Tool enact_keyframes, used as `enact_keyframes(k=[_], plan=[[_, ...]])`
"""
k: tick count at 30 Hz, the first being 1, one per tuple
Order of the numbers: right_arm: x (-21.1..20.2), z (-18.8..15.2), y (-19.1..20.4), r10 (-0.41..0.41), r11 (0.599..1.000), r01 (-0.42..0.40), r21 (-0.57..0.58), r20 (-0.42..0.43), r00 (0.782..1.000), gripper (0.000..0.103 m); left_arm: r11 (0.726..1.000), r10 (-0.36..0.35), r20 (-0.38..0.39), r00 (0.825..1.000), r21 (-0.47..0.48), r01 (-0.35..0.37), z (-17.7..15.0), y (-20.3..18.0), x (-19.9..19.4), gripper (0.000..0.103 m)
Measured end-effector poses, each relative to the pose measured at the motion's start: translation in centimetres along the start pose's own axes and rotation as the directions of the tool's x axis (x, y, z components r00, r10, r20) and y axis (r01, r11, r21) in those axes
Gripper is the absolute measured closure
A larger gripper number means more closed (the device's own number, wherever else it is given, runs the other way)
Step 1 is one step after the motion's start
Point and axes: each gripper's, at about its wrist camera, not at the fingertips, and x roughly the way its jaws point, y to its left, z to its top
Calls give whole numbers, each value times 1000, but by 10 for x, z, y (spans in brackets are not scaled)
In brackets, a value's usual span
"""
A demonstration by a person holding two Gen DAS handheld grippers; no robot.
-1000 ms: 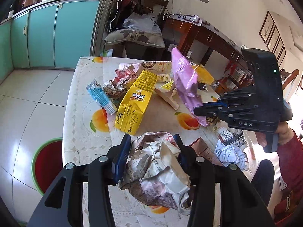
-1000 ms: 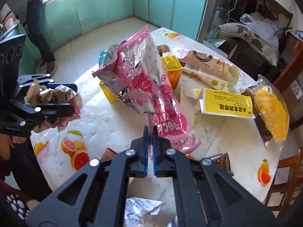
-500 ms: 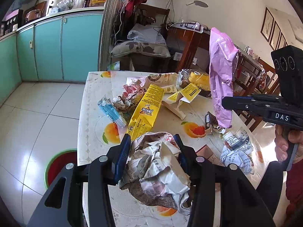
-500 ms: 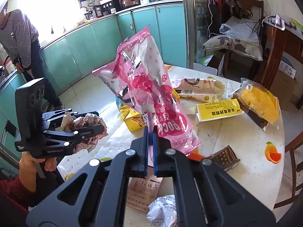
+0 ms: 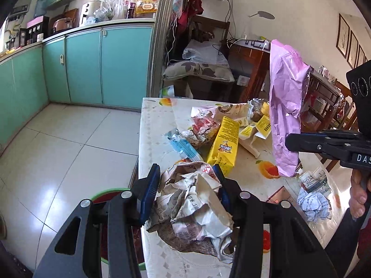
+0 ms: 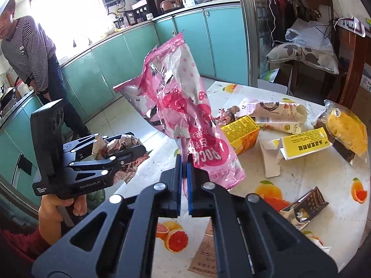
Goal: Collect trash
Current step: 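Carry the crumpled paper and pink bag toward the red bin, then open the left gripper over the bin while the right releases the pink bag into it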
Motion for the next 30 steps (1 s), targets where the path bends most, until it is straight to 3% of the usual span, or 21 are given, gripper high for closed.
enact_keyframes(k=[11, 21, 30], plan=[[29, 13, 29, 72, 997, -72, -7, -10, 997, 99, 999, 28, 15, 1000, -46, -27, 0, 30, -7, 59], [58, 16, 70, -51, 994, 50, -94, -16, 999, 99, 981, 89, -63, 994, -166, -98, -24, 94, 20, 59], [79, 21, 87, -69, 987, 64, -147, -28, 997, 99, 959, 109, -139, 984, -245, -141, -43, 132, 42, 59]])
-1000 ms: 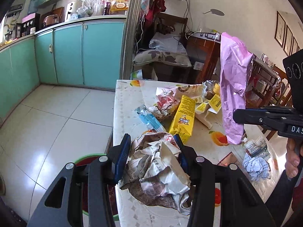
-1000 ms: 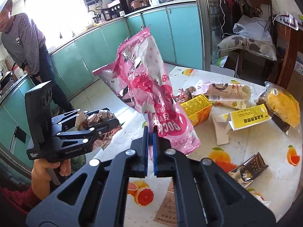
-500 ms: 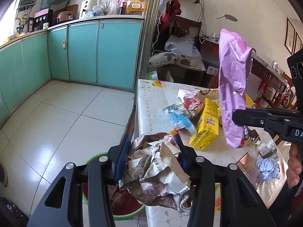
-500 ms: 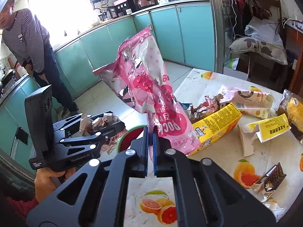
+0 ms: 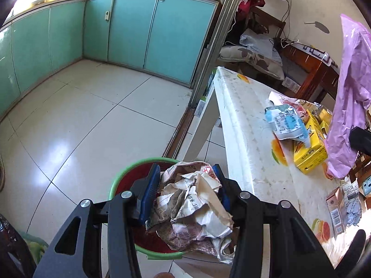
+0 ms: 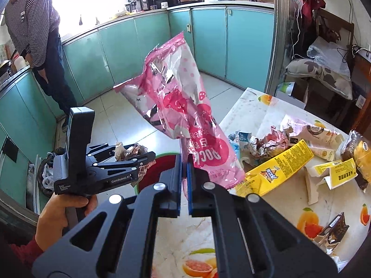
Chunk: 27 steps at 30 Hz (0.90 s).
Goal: Collect trash
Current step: 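Open the left gripper over the bin while the right releases the pink bag into it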
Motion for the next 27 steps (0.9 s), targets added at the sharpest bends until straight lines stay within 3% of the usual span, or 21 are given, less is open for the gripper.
enact_keyframes(k=[6, 9, 11, 15, 21, 27], plan=[[7, 4, 13, 11, 999, -11, -34, 0, 1000, 99, 998, 20, -33, 999, -60, -22, 0, 17, 10, 57], [13, 8, 16, 60, 998, -61, -30, -17, 998, 99, 996, 32, -53, 998, -80, -36, -3, 23, 17, 57], [22, 14, 14, 137, 991, -137, 2, -53, 989, 99, 995, 37, -72, 997, -92, -44, -6, 26, 23, 57], [54, 25, 3, 283, 957, -269, 112, -142, 948, 99, 993, 40, -120, 992, -106, -52, -13, 32, 37, 57], [91, 34, -8, 341, 932, -301, 199, -206, 917, 99, 994, 39, -144, 989, -99, -54, -18, 34, 42, 56], [107, 33, -10, 365, 914, -309, 264, -201, 909, 98, 993, 33, -158, 987, -109, -51, -17, 36, 46, 56]])
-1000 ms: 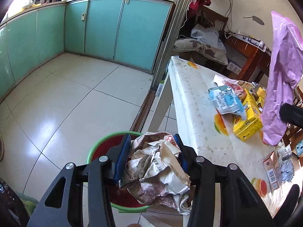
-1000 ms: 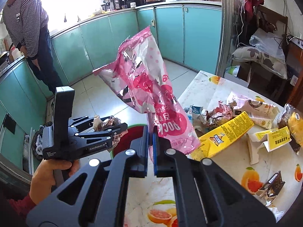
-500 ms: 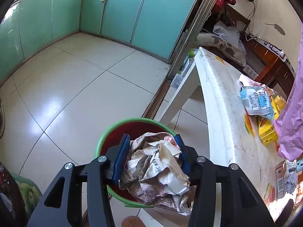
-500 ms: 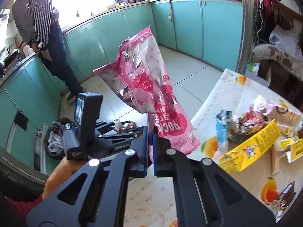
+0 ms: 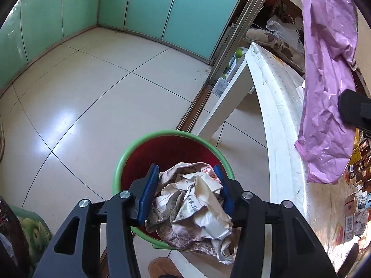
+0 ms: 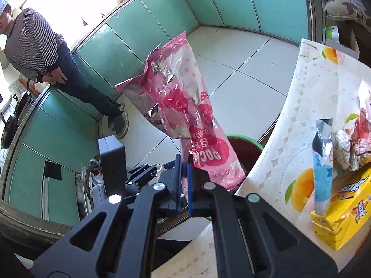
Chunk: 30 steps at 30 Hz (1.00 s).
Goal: Collect trash
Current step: 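Open the left gripper over the bin while the right releases the pink bag into it, then grasp the dark brown cigarette pack on the table with the right gripper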
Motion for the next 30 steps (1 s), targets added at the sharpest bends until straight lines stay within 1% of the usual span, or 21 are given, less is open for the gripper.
enact_keyframes(k=[2, 8, 11, 13, 15, 17, 19, 21, 22, 23, 25, 27, 28, 29, 30], plan=[[0, -4, -4, 13, 1000, -13, 18, 0, 1000, 98, 1000, 1, -5, 1000, -4, -1, 0, 2, 1, 56], [9, -5, -2, -21, 1000, 21, 14, -10, 1000, 97, 1000, 17, -22, 1000, 10, -16, 4, -3, 7, 52], [15, -4, 3, -21, 1000, 21, 16, -14, 1000, 96, 1000, 20, -20, 1000, 19, -20, 4, -5, 7, 44], [18, -4, 6, -25, 1000, 25, 13, -15, 1000, 95, 1000, 27, -13, 1000, 15, -27, 4, -3, 5, 29], [19, -4, 10, -36, 999, 36, 4, -12, 999, 92, 999, 34, 1, 999, 13, -34, 4, -2, 2, 25], [18, -4, 12, -53, 999, 53, -7, -3, 999, 80, 999, 32, 7, 999, 4, -32, 5, 1, 0, 24], [17, -5, 16, -62, 998, 62, -17, 4, 998, 78, 1000, 30, 8, 1000, -3, -30, 4, 3, -2, 24], [13, -6, 17, -66, 998, 66, -21, 13, 998, 78, 1000, 28, 10, 1000, -1, -28, 3, 2, -5, 24], [11, -6, 17, -67, 998, 67, -20, 19, 998, 76, 1000, 27, 14, 1000, 2, -27, 3, 2, -7, 24], [9, -7, 16, -65, 998, 65, -16, 24, 998, 71, 1000, 27, 17, 1000, 7, -27, 3, 0, -8, 24], [3, -9, 13, -58, 998, 58, -4, 37, 998, 69, 999, 29, 20, 999, 13, -29, 2, -2, -10, 24], [-8, -14, 11, -48, 999, 48, 1, 58, 997, 68, 1000, 26, 25, 999, 18, -26, 2, -6, -14, 24], [-17, -18, 10, -49, 999, 49, 1, 73, 996, 65, 999, 25, 31, 999, 23, -26, 2, -10, -17, 24], [-25, -21, 9, -53, 999, 53, -2, 88, 995, 59, 999, 25, 38, 999, 31, -26, 2, -13, -19, 24], [-48, -31, 5, -76, 997, 79, -18, 125, 989, 57, 999, 26, 45, 999, 38, -28, 4, -17, -21, 24]])
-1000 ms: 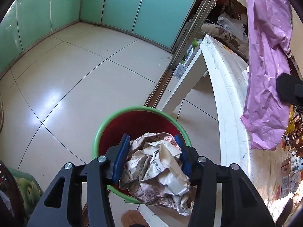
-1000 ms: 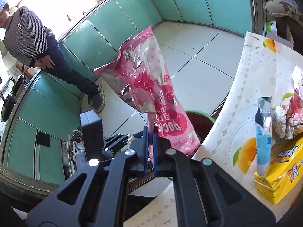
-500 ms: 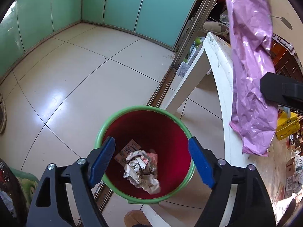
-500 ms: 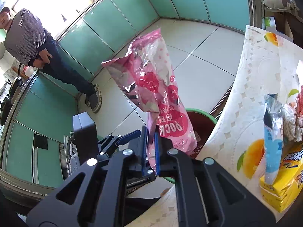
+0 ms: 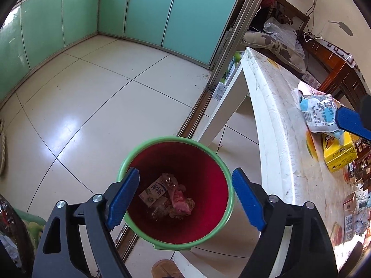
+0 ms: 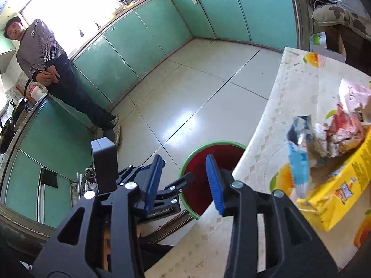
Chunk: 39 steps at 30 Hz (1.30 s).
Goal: Collect trash
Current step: 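Grasp the dark brown cigarette pack on the table with the right gripper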
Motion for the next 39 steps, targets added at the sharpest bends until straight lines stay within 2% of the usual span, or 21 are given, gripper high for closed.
enact_keyframes(k=[2, 3, 5, 7, 9, 12, 14, 16, 18, 20, 22, 24, 26, 27, 28, 29, 30, 33, 35, 39], plan=[[-13, -3, -4, -20, 1000, 21, -14, 18, 1000, 47, 1000, 1, 20, 1000, 19, -1, 2, -8, -6, 24], [-26, -8, -9, -47, 998, 48, -30, 36, 998, 45, 999, 2, 32, 1000, 32, -3, 3, -13, -10, 23], [-52, -17, -20, -103, 993, 107, -53, 68, 992, 36, 998, 5, 55, 998, 58, -8, 6, -27, -18, 13], [-81, -28, -40, -160, 985, 166, -53, 93, 983, 30, 996, -6, 77, 997, 87, -1, 9, -42, -26, 12], [-109, -37, -64, -240, 969, 245, -31, 111, 964, 24, 993, -14, 99, 995, 121, 2, 11, -59, -32, 11], [-146, -51, -110, -387, 922, 386, 31, 109, 916, 19, 984, -37, 141, 989, 177, 12, 15, -88, -47, 8], [-160, -55, -142, -452, 890, 444, 103, 67, 890, 19, 976, -82, 155, 985, 214, 47, 16, -108, -58, 8], [-171, -68, -177, -477, 862, 466, 200, 6, 879, 19, 963, -149, 155, 977, 249, 107, 17, -131, -70, 7], [-169, -79, -203, -461, 841, 457, 291, -58, 886, 19, 941, -234, 119, 965, 279, 194, 14, -157, -75, 7], [-164, -87, -222, -410, 829, 415, 376, -97, 907, 19, 911, -309, 70, 948, 309, 274, 6, -186, -76, 7], [-156, -95, -235, -369, 818, 385, 428, -123, 921, 19, 884, -344, 12, 939, 342, 320, -7, -215, -72, 7], [-145, -96, -240, -366, 807, 391, 442, -144, 919, 20, 866, -351, -36, 936, 367, 339, -23, -237, -63, 7], [-135, -94, -245, -382, 800, 410, 439, -154, 911, 20, 854, -339, -76, 938, 393, 341, -37, -256, -55, 7], [-129, -91, -244, -404, 796, 433, 423, -163, 900, 20, 852, -325, -88, 942, 405, 332, -43, -263, -51, 7], [-124, -87, -241, -436, 793, 467, 391, -171, 884, 24, 849, -312, -98, 945, 418, 324, -48, -269, -48, 7], [-121, -85, -239, -467, 789, 501, 356, -182, 865, 32, 848, -304, -106, 947, 422, 320, -52, -270, -46, 7], [-114, -82, -233, -513, 781, 548, 301, -191, 837, 35, 849, -299, -118, 947, 420, 320, -56, -272, -43, 7], [-98, -79, -218, -577, 775, 605, 181, -186, 795, 45, 839, -309, -166, 936, 416, 351, -65, -277, -37, 7], [-96, -79, -215, -573, 785, 597, 168, -169, 802, 52, 832, -302, -177, 937, 431, 349, -72, -281, -37, 7], [-106, -79, -212, -562, 802, 572, 172, -107, 820, 53, 827, -283, -186, 941, 449, 338, -81, -289, -32, 7]])
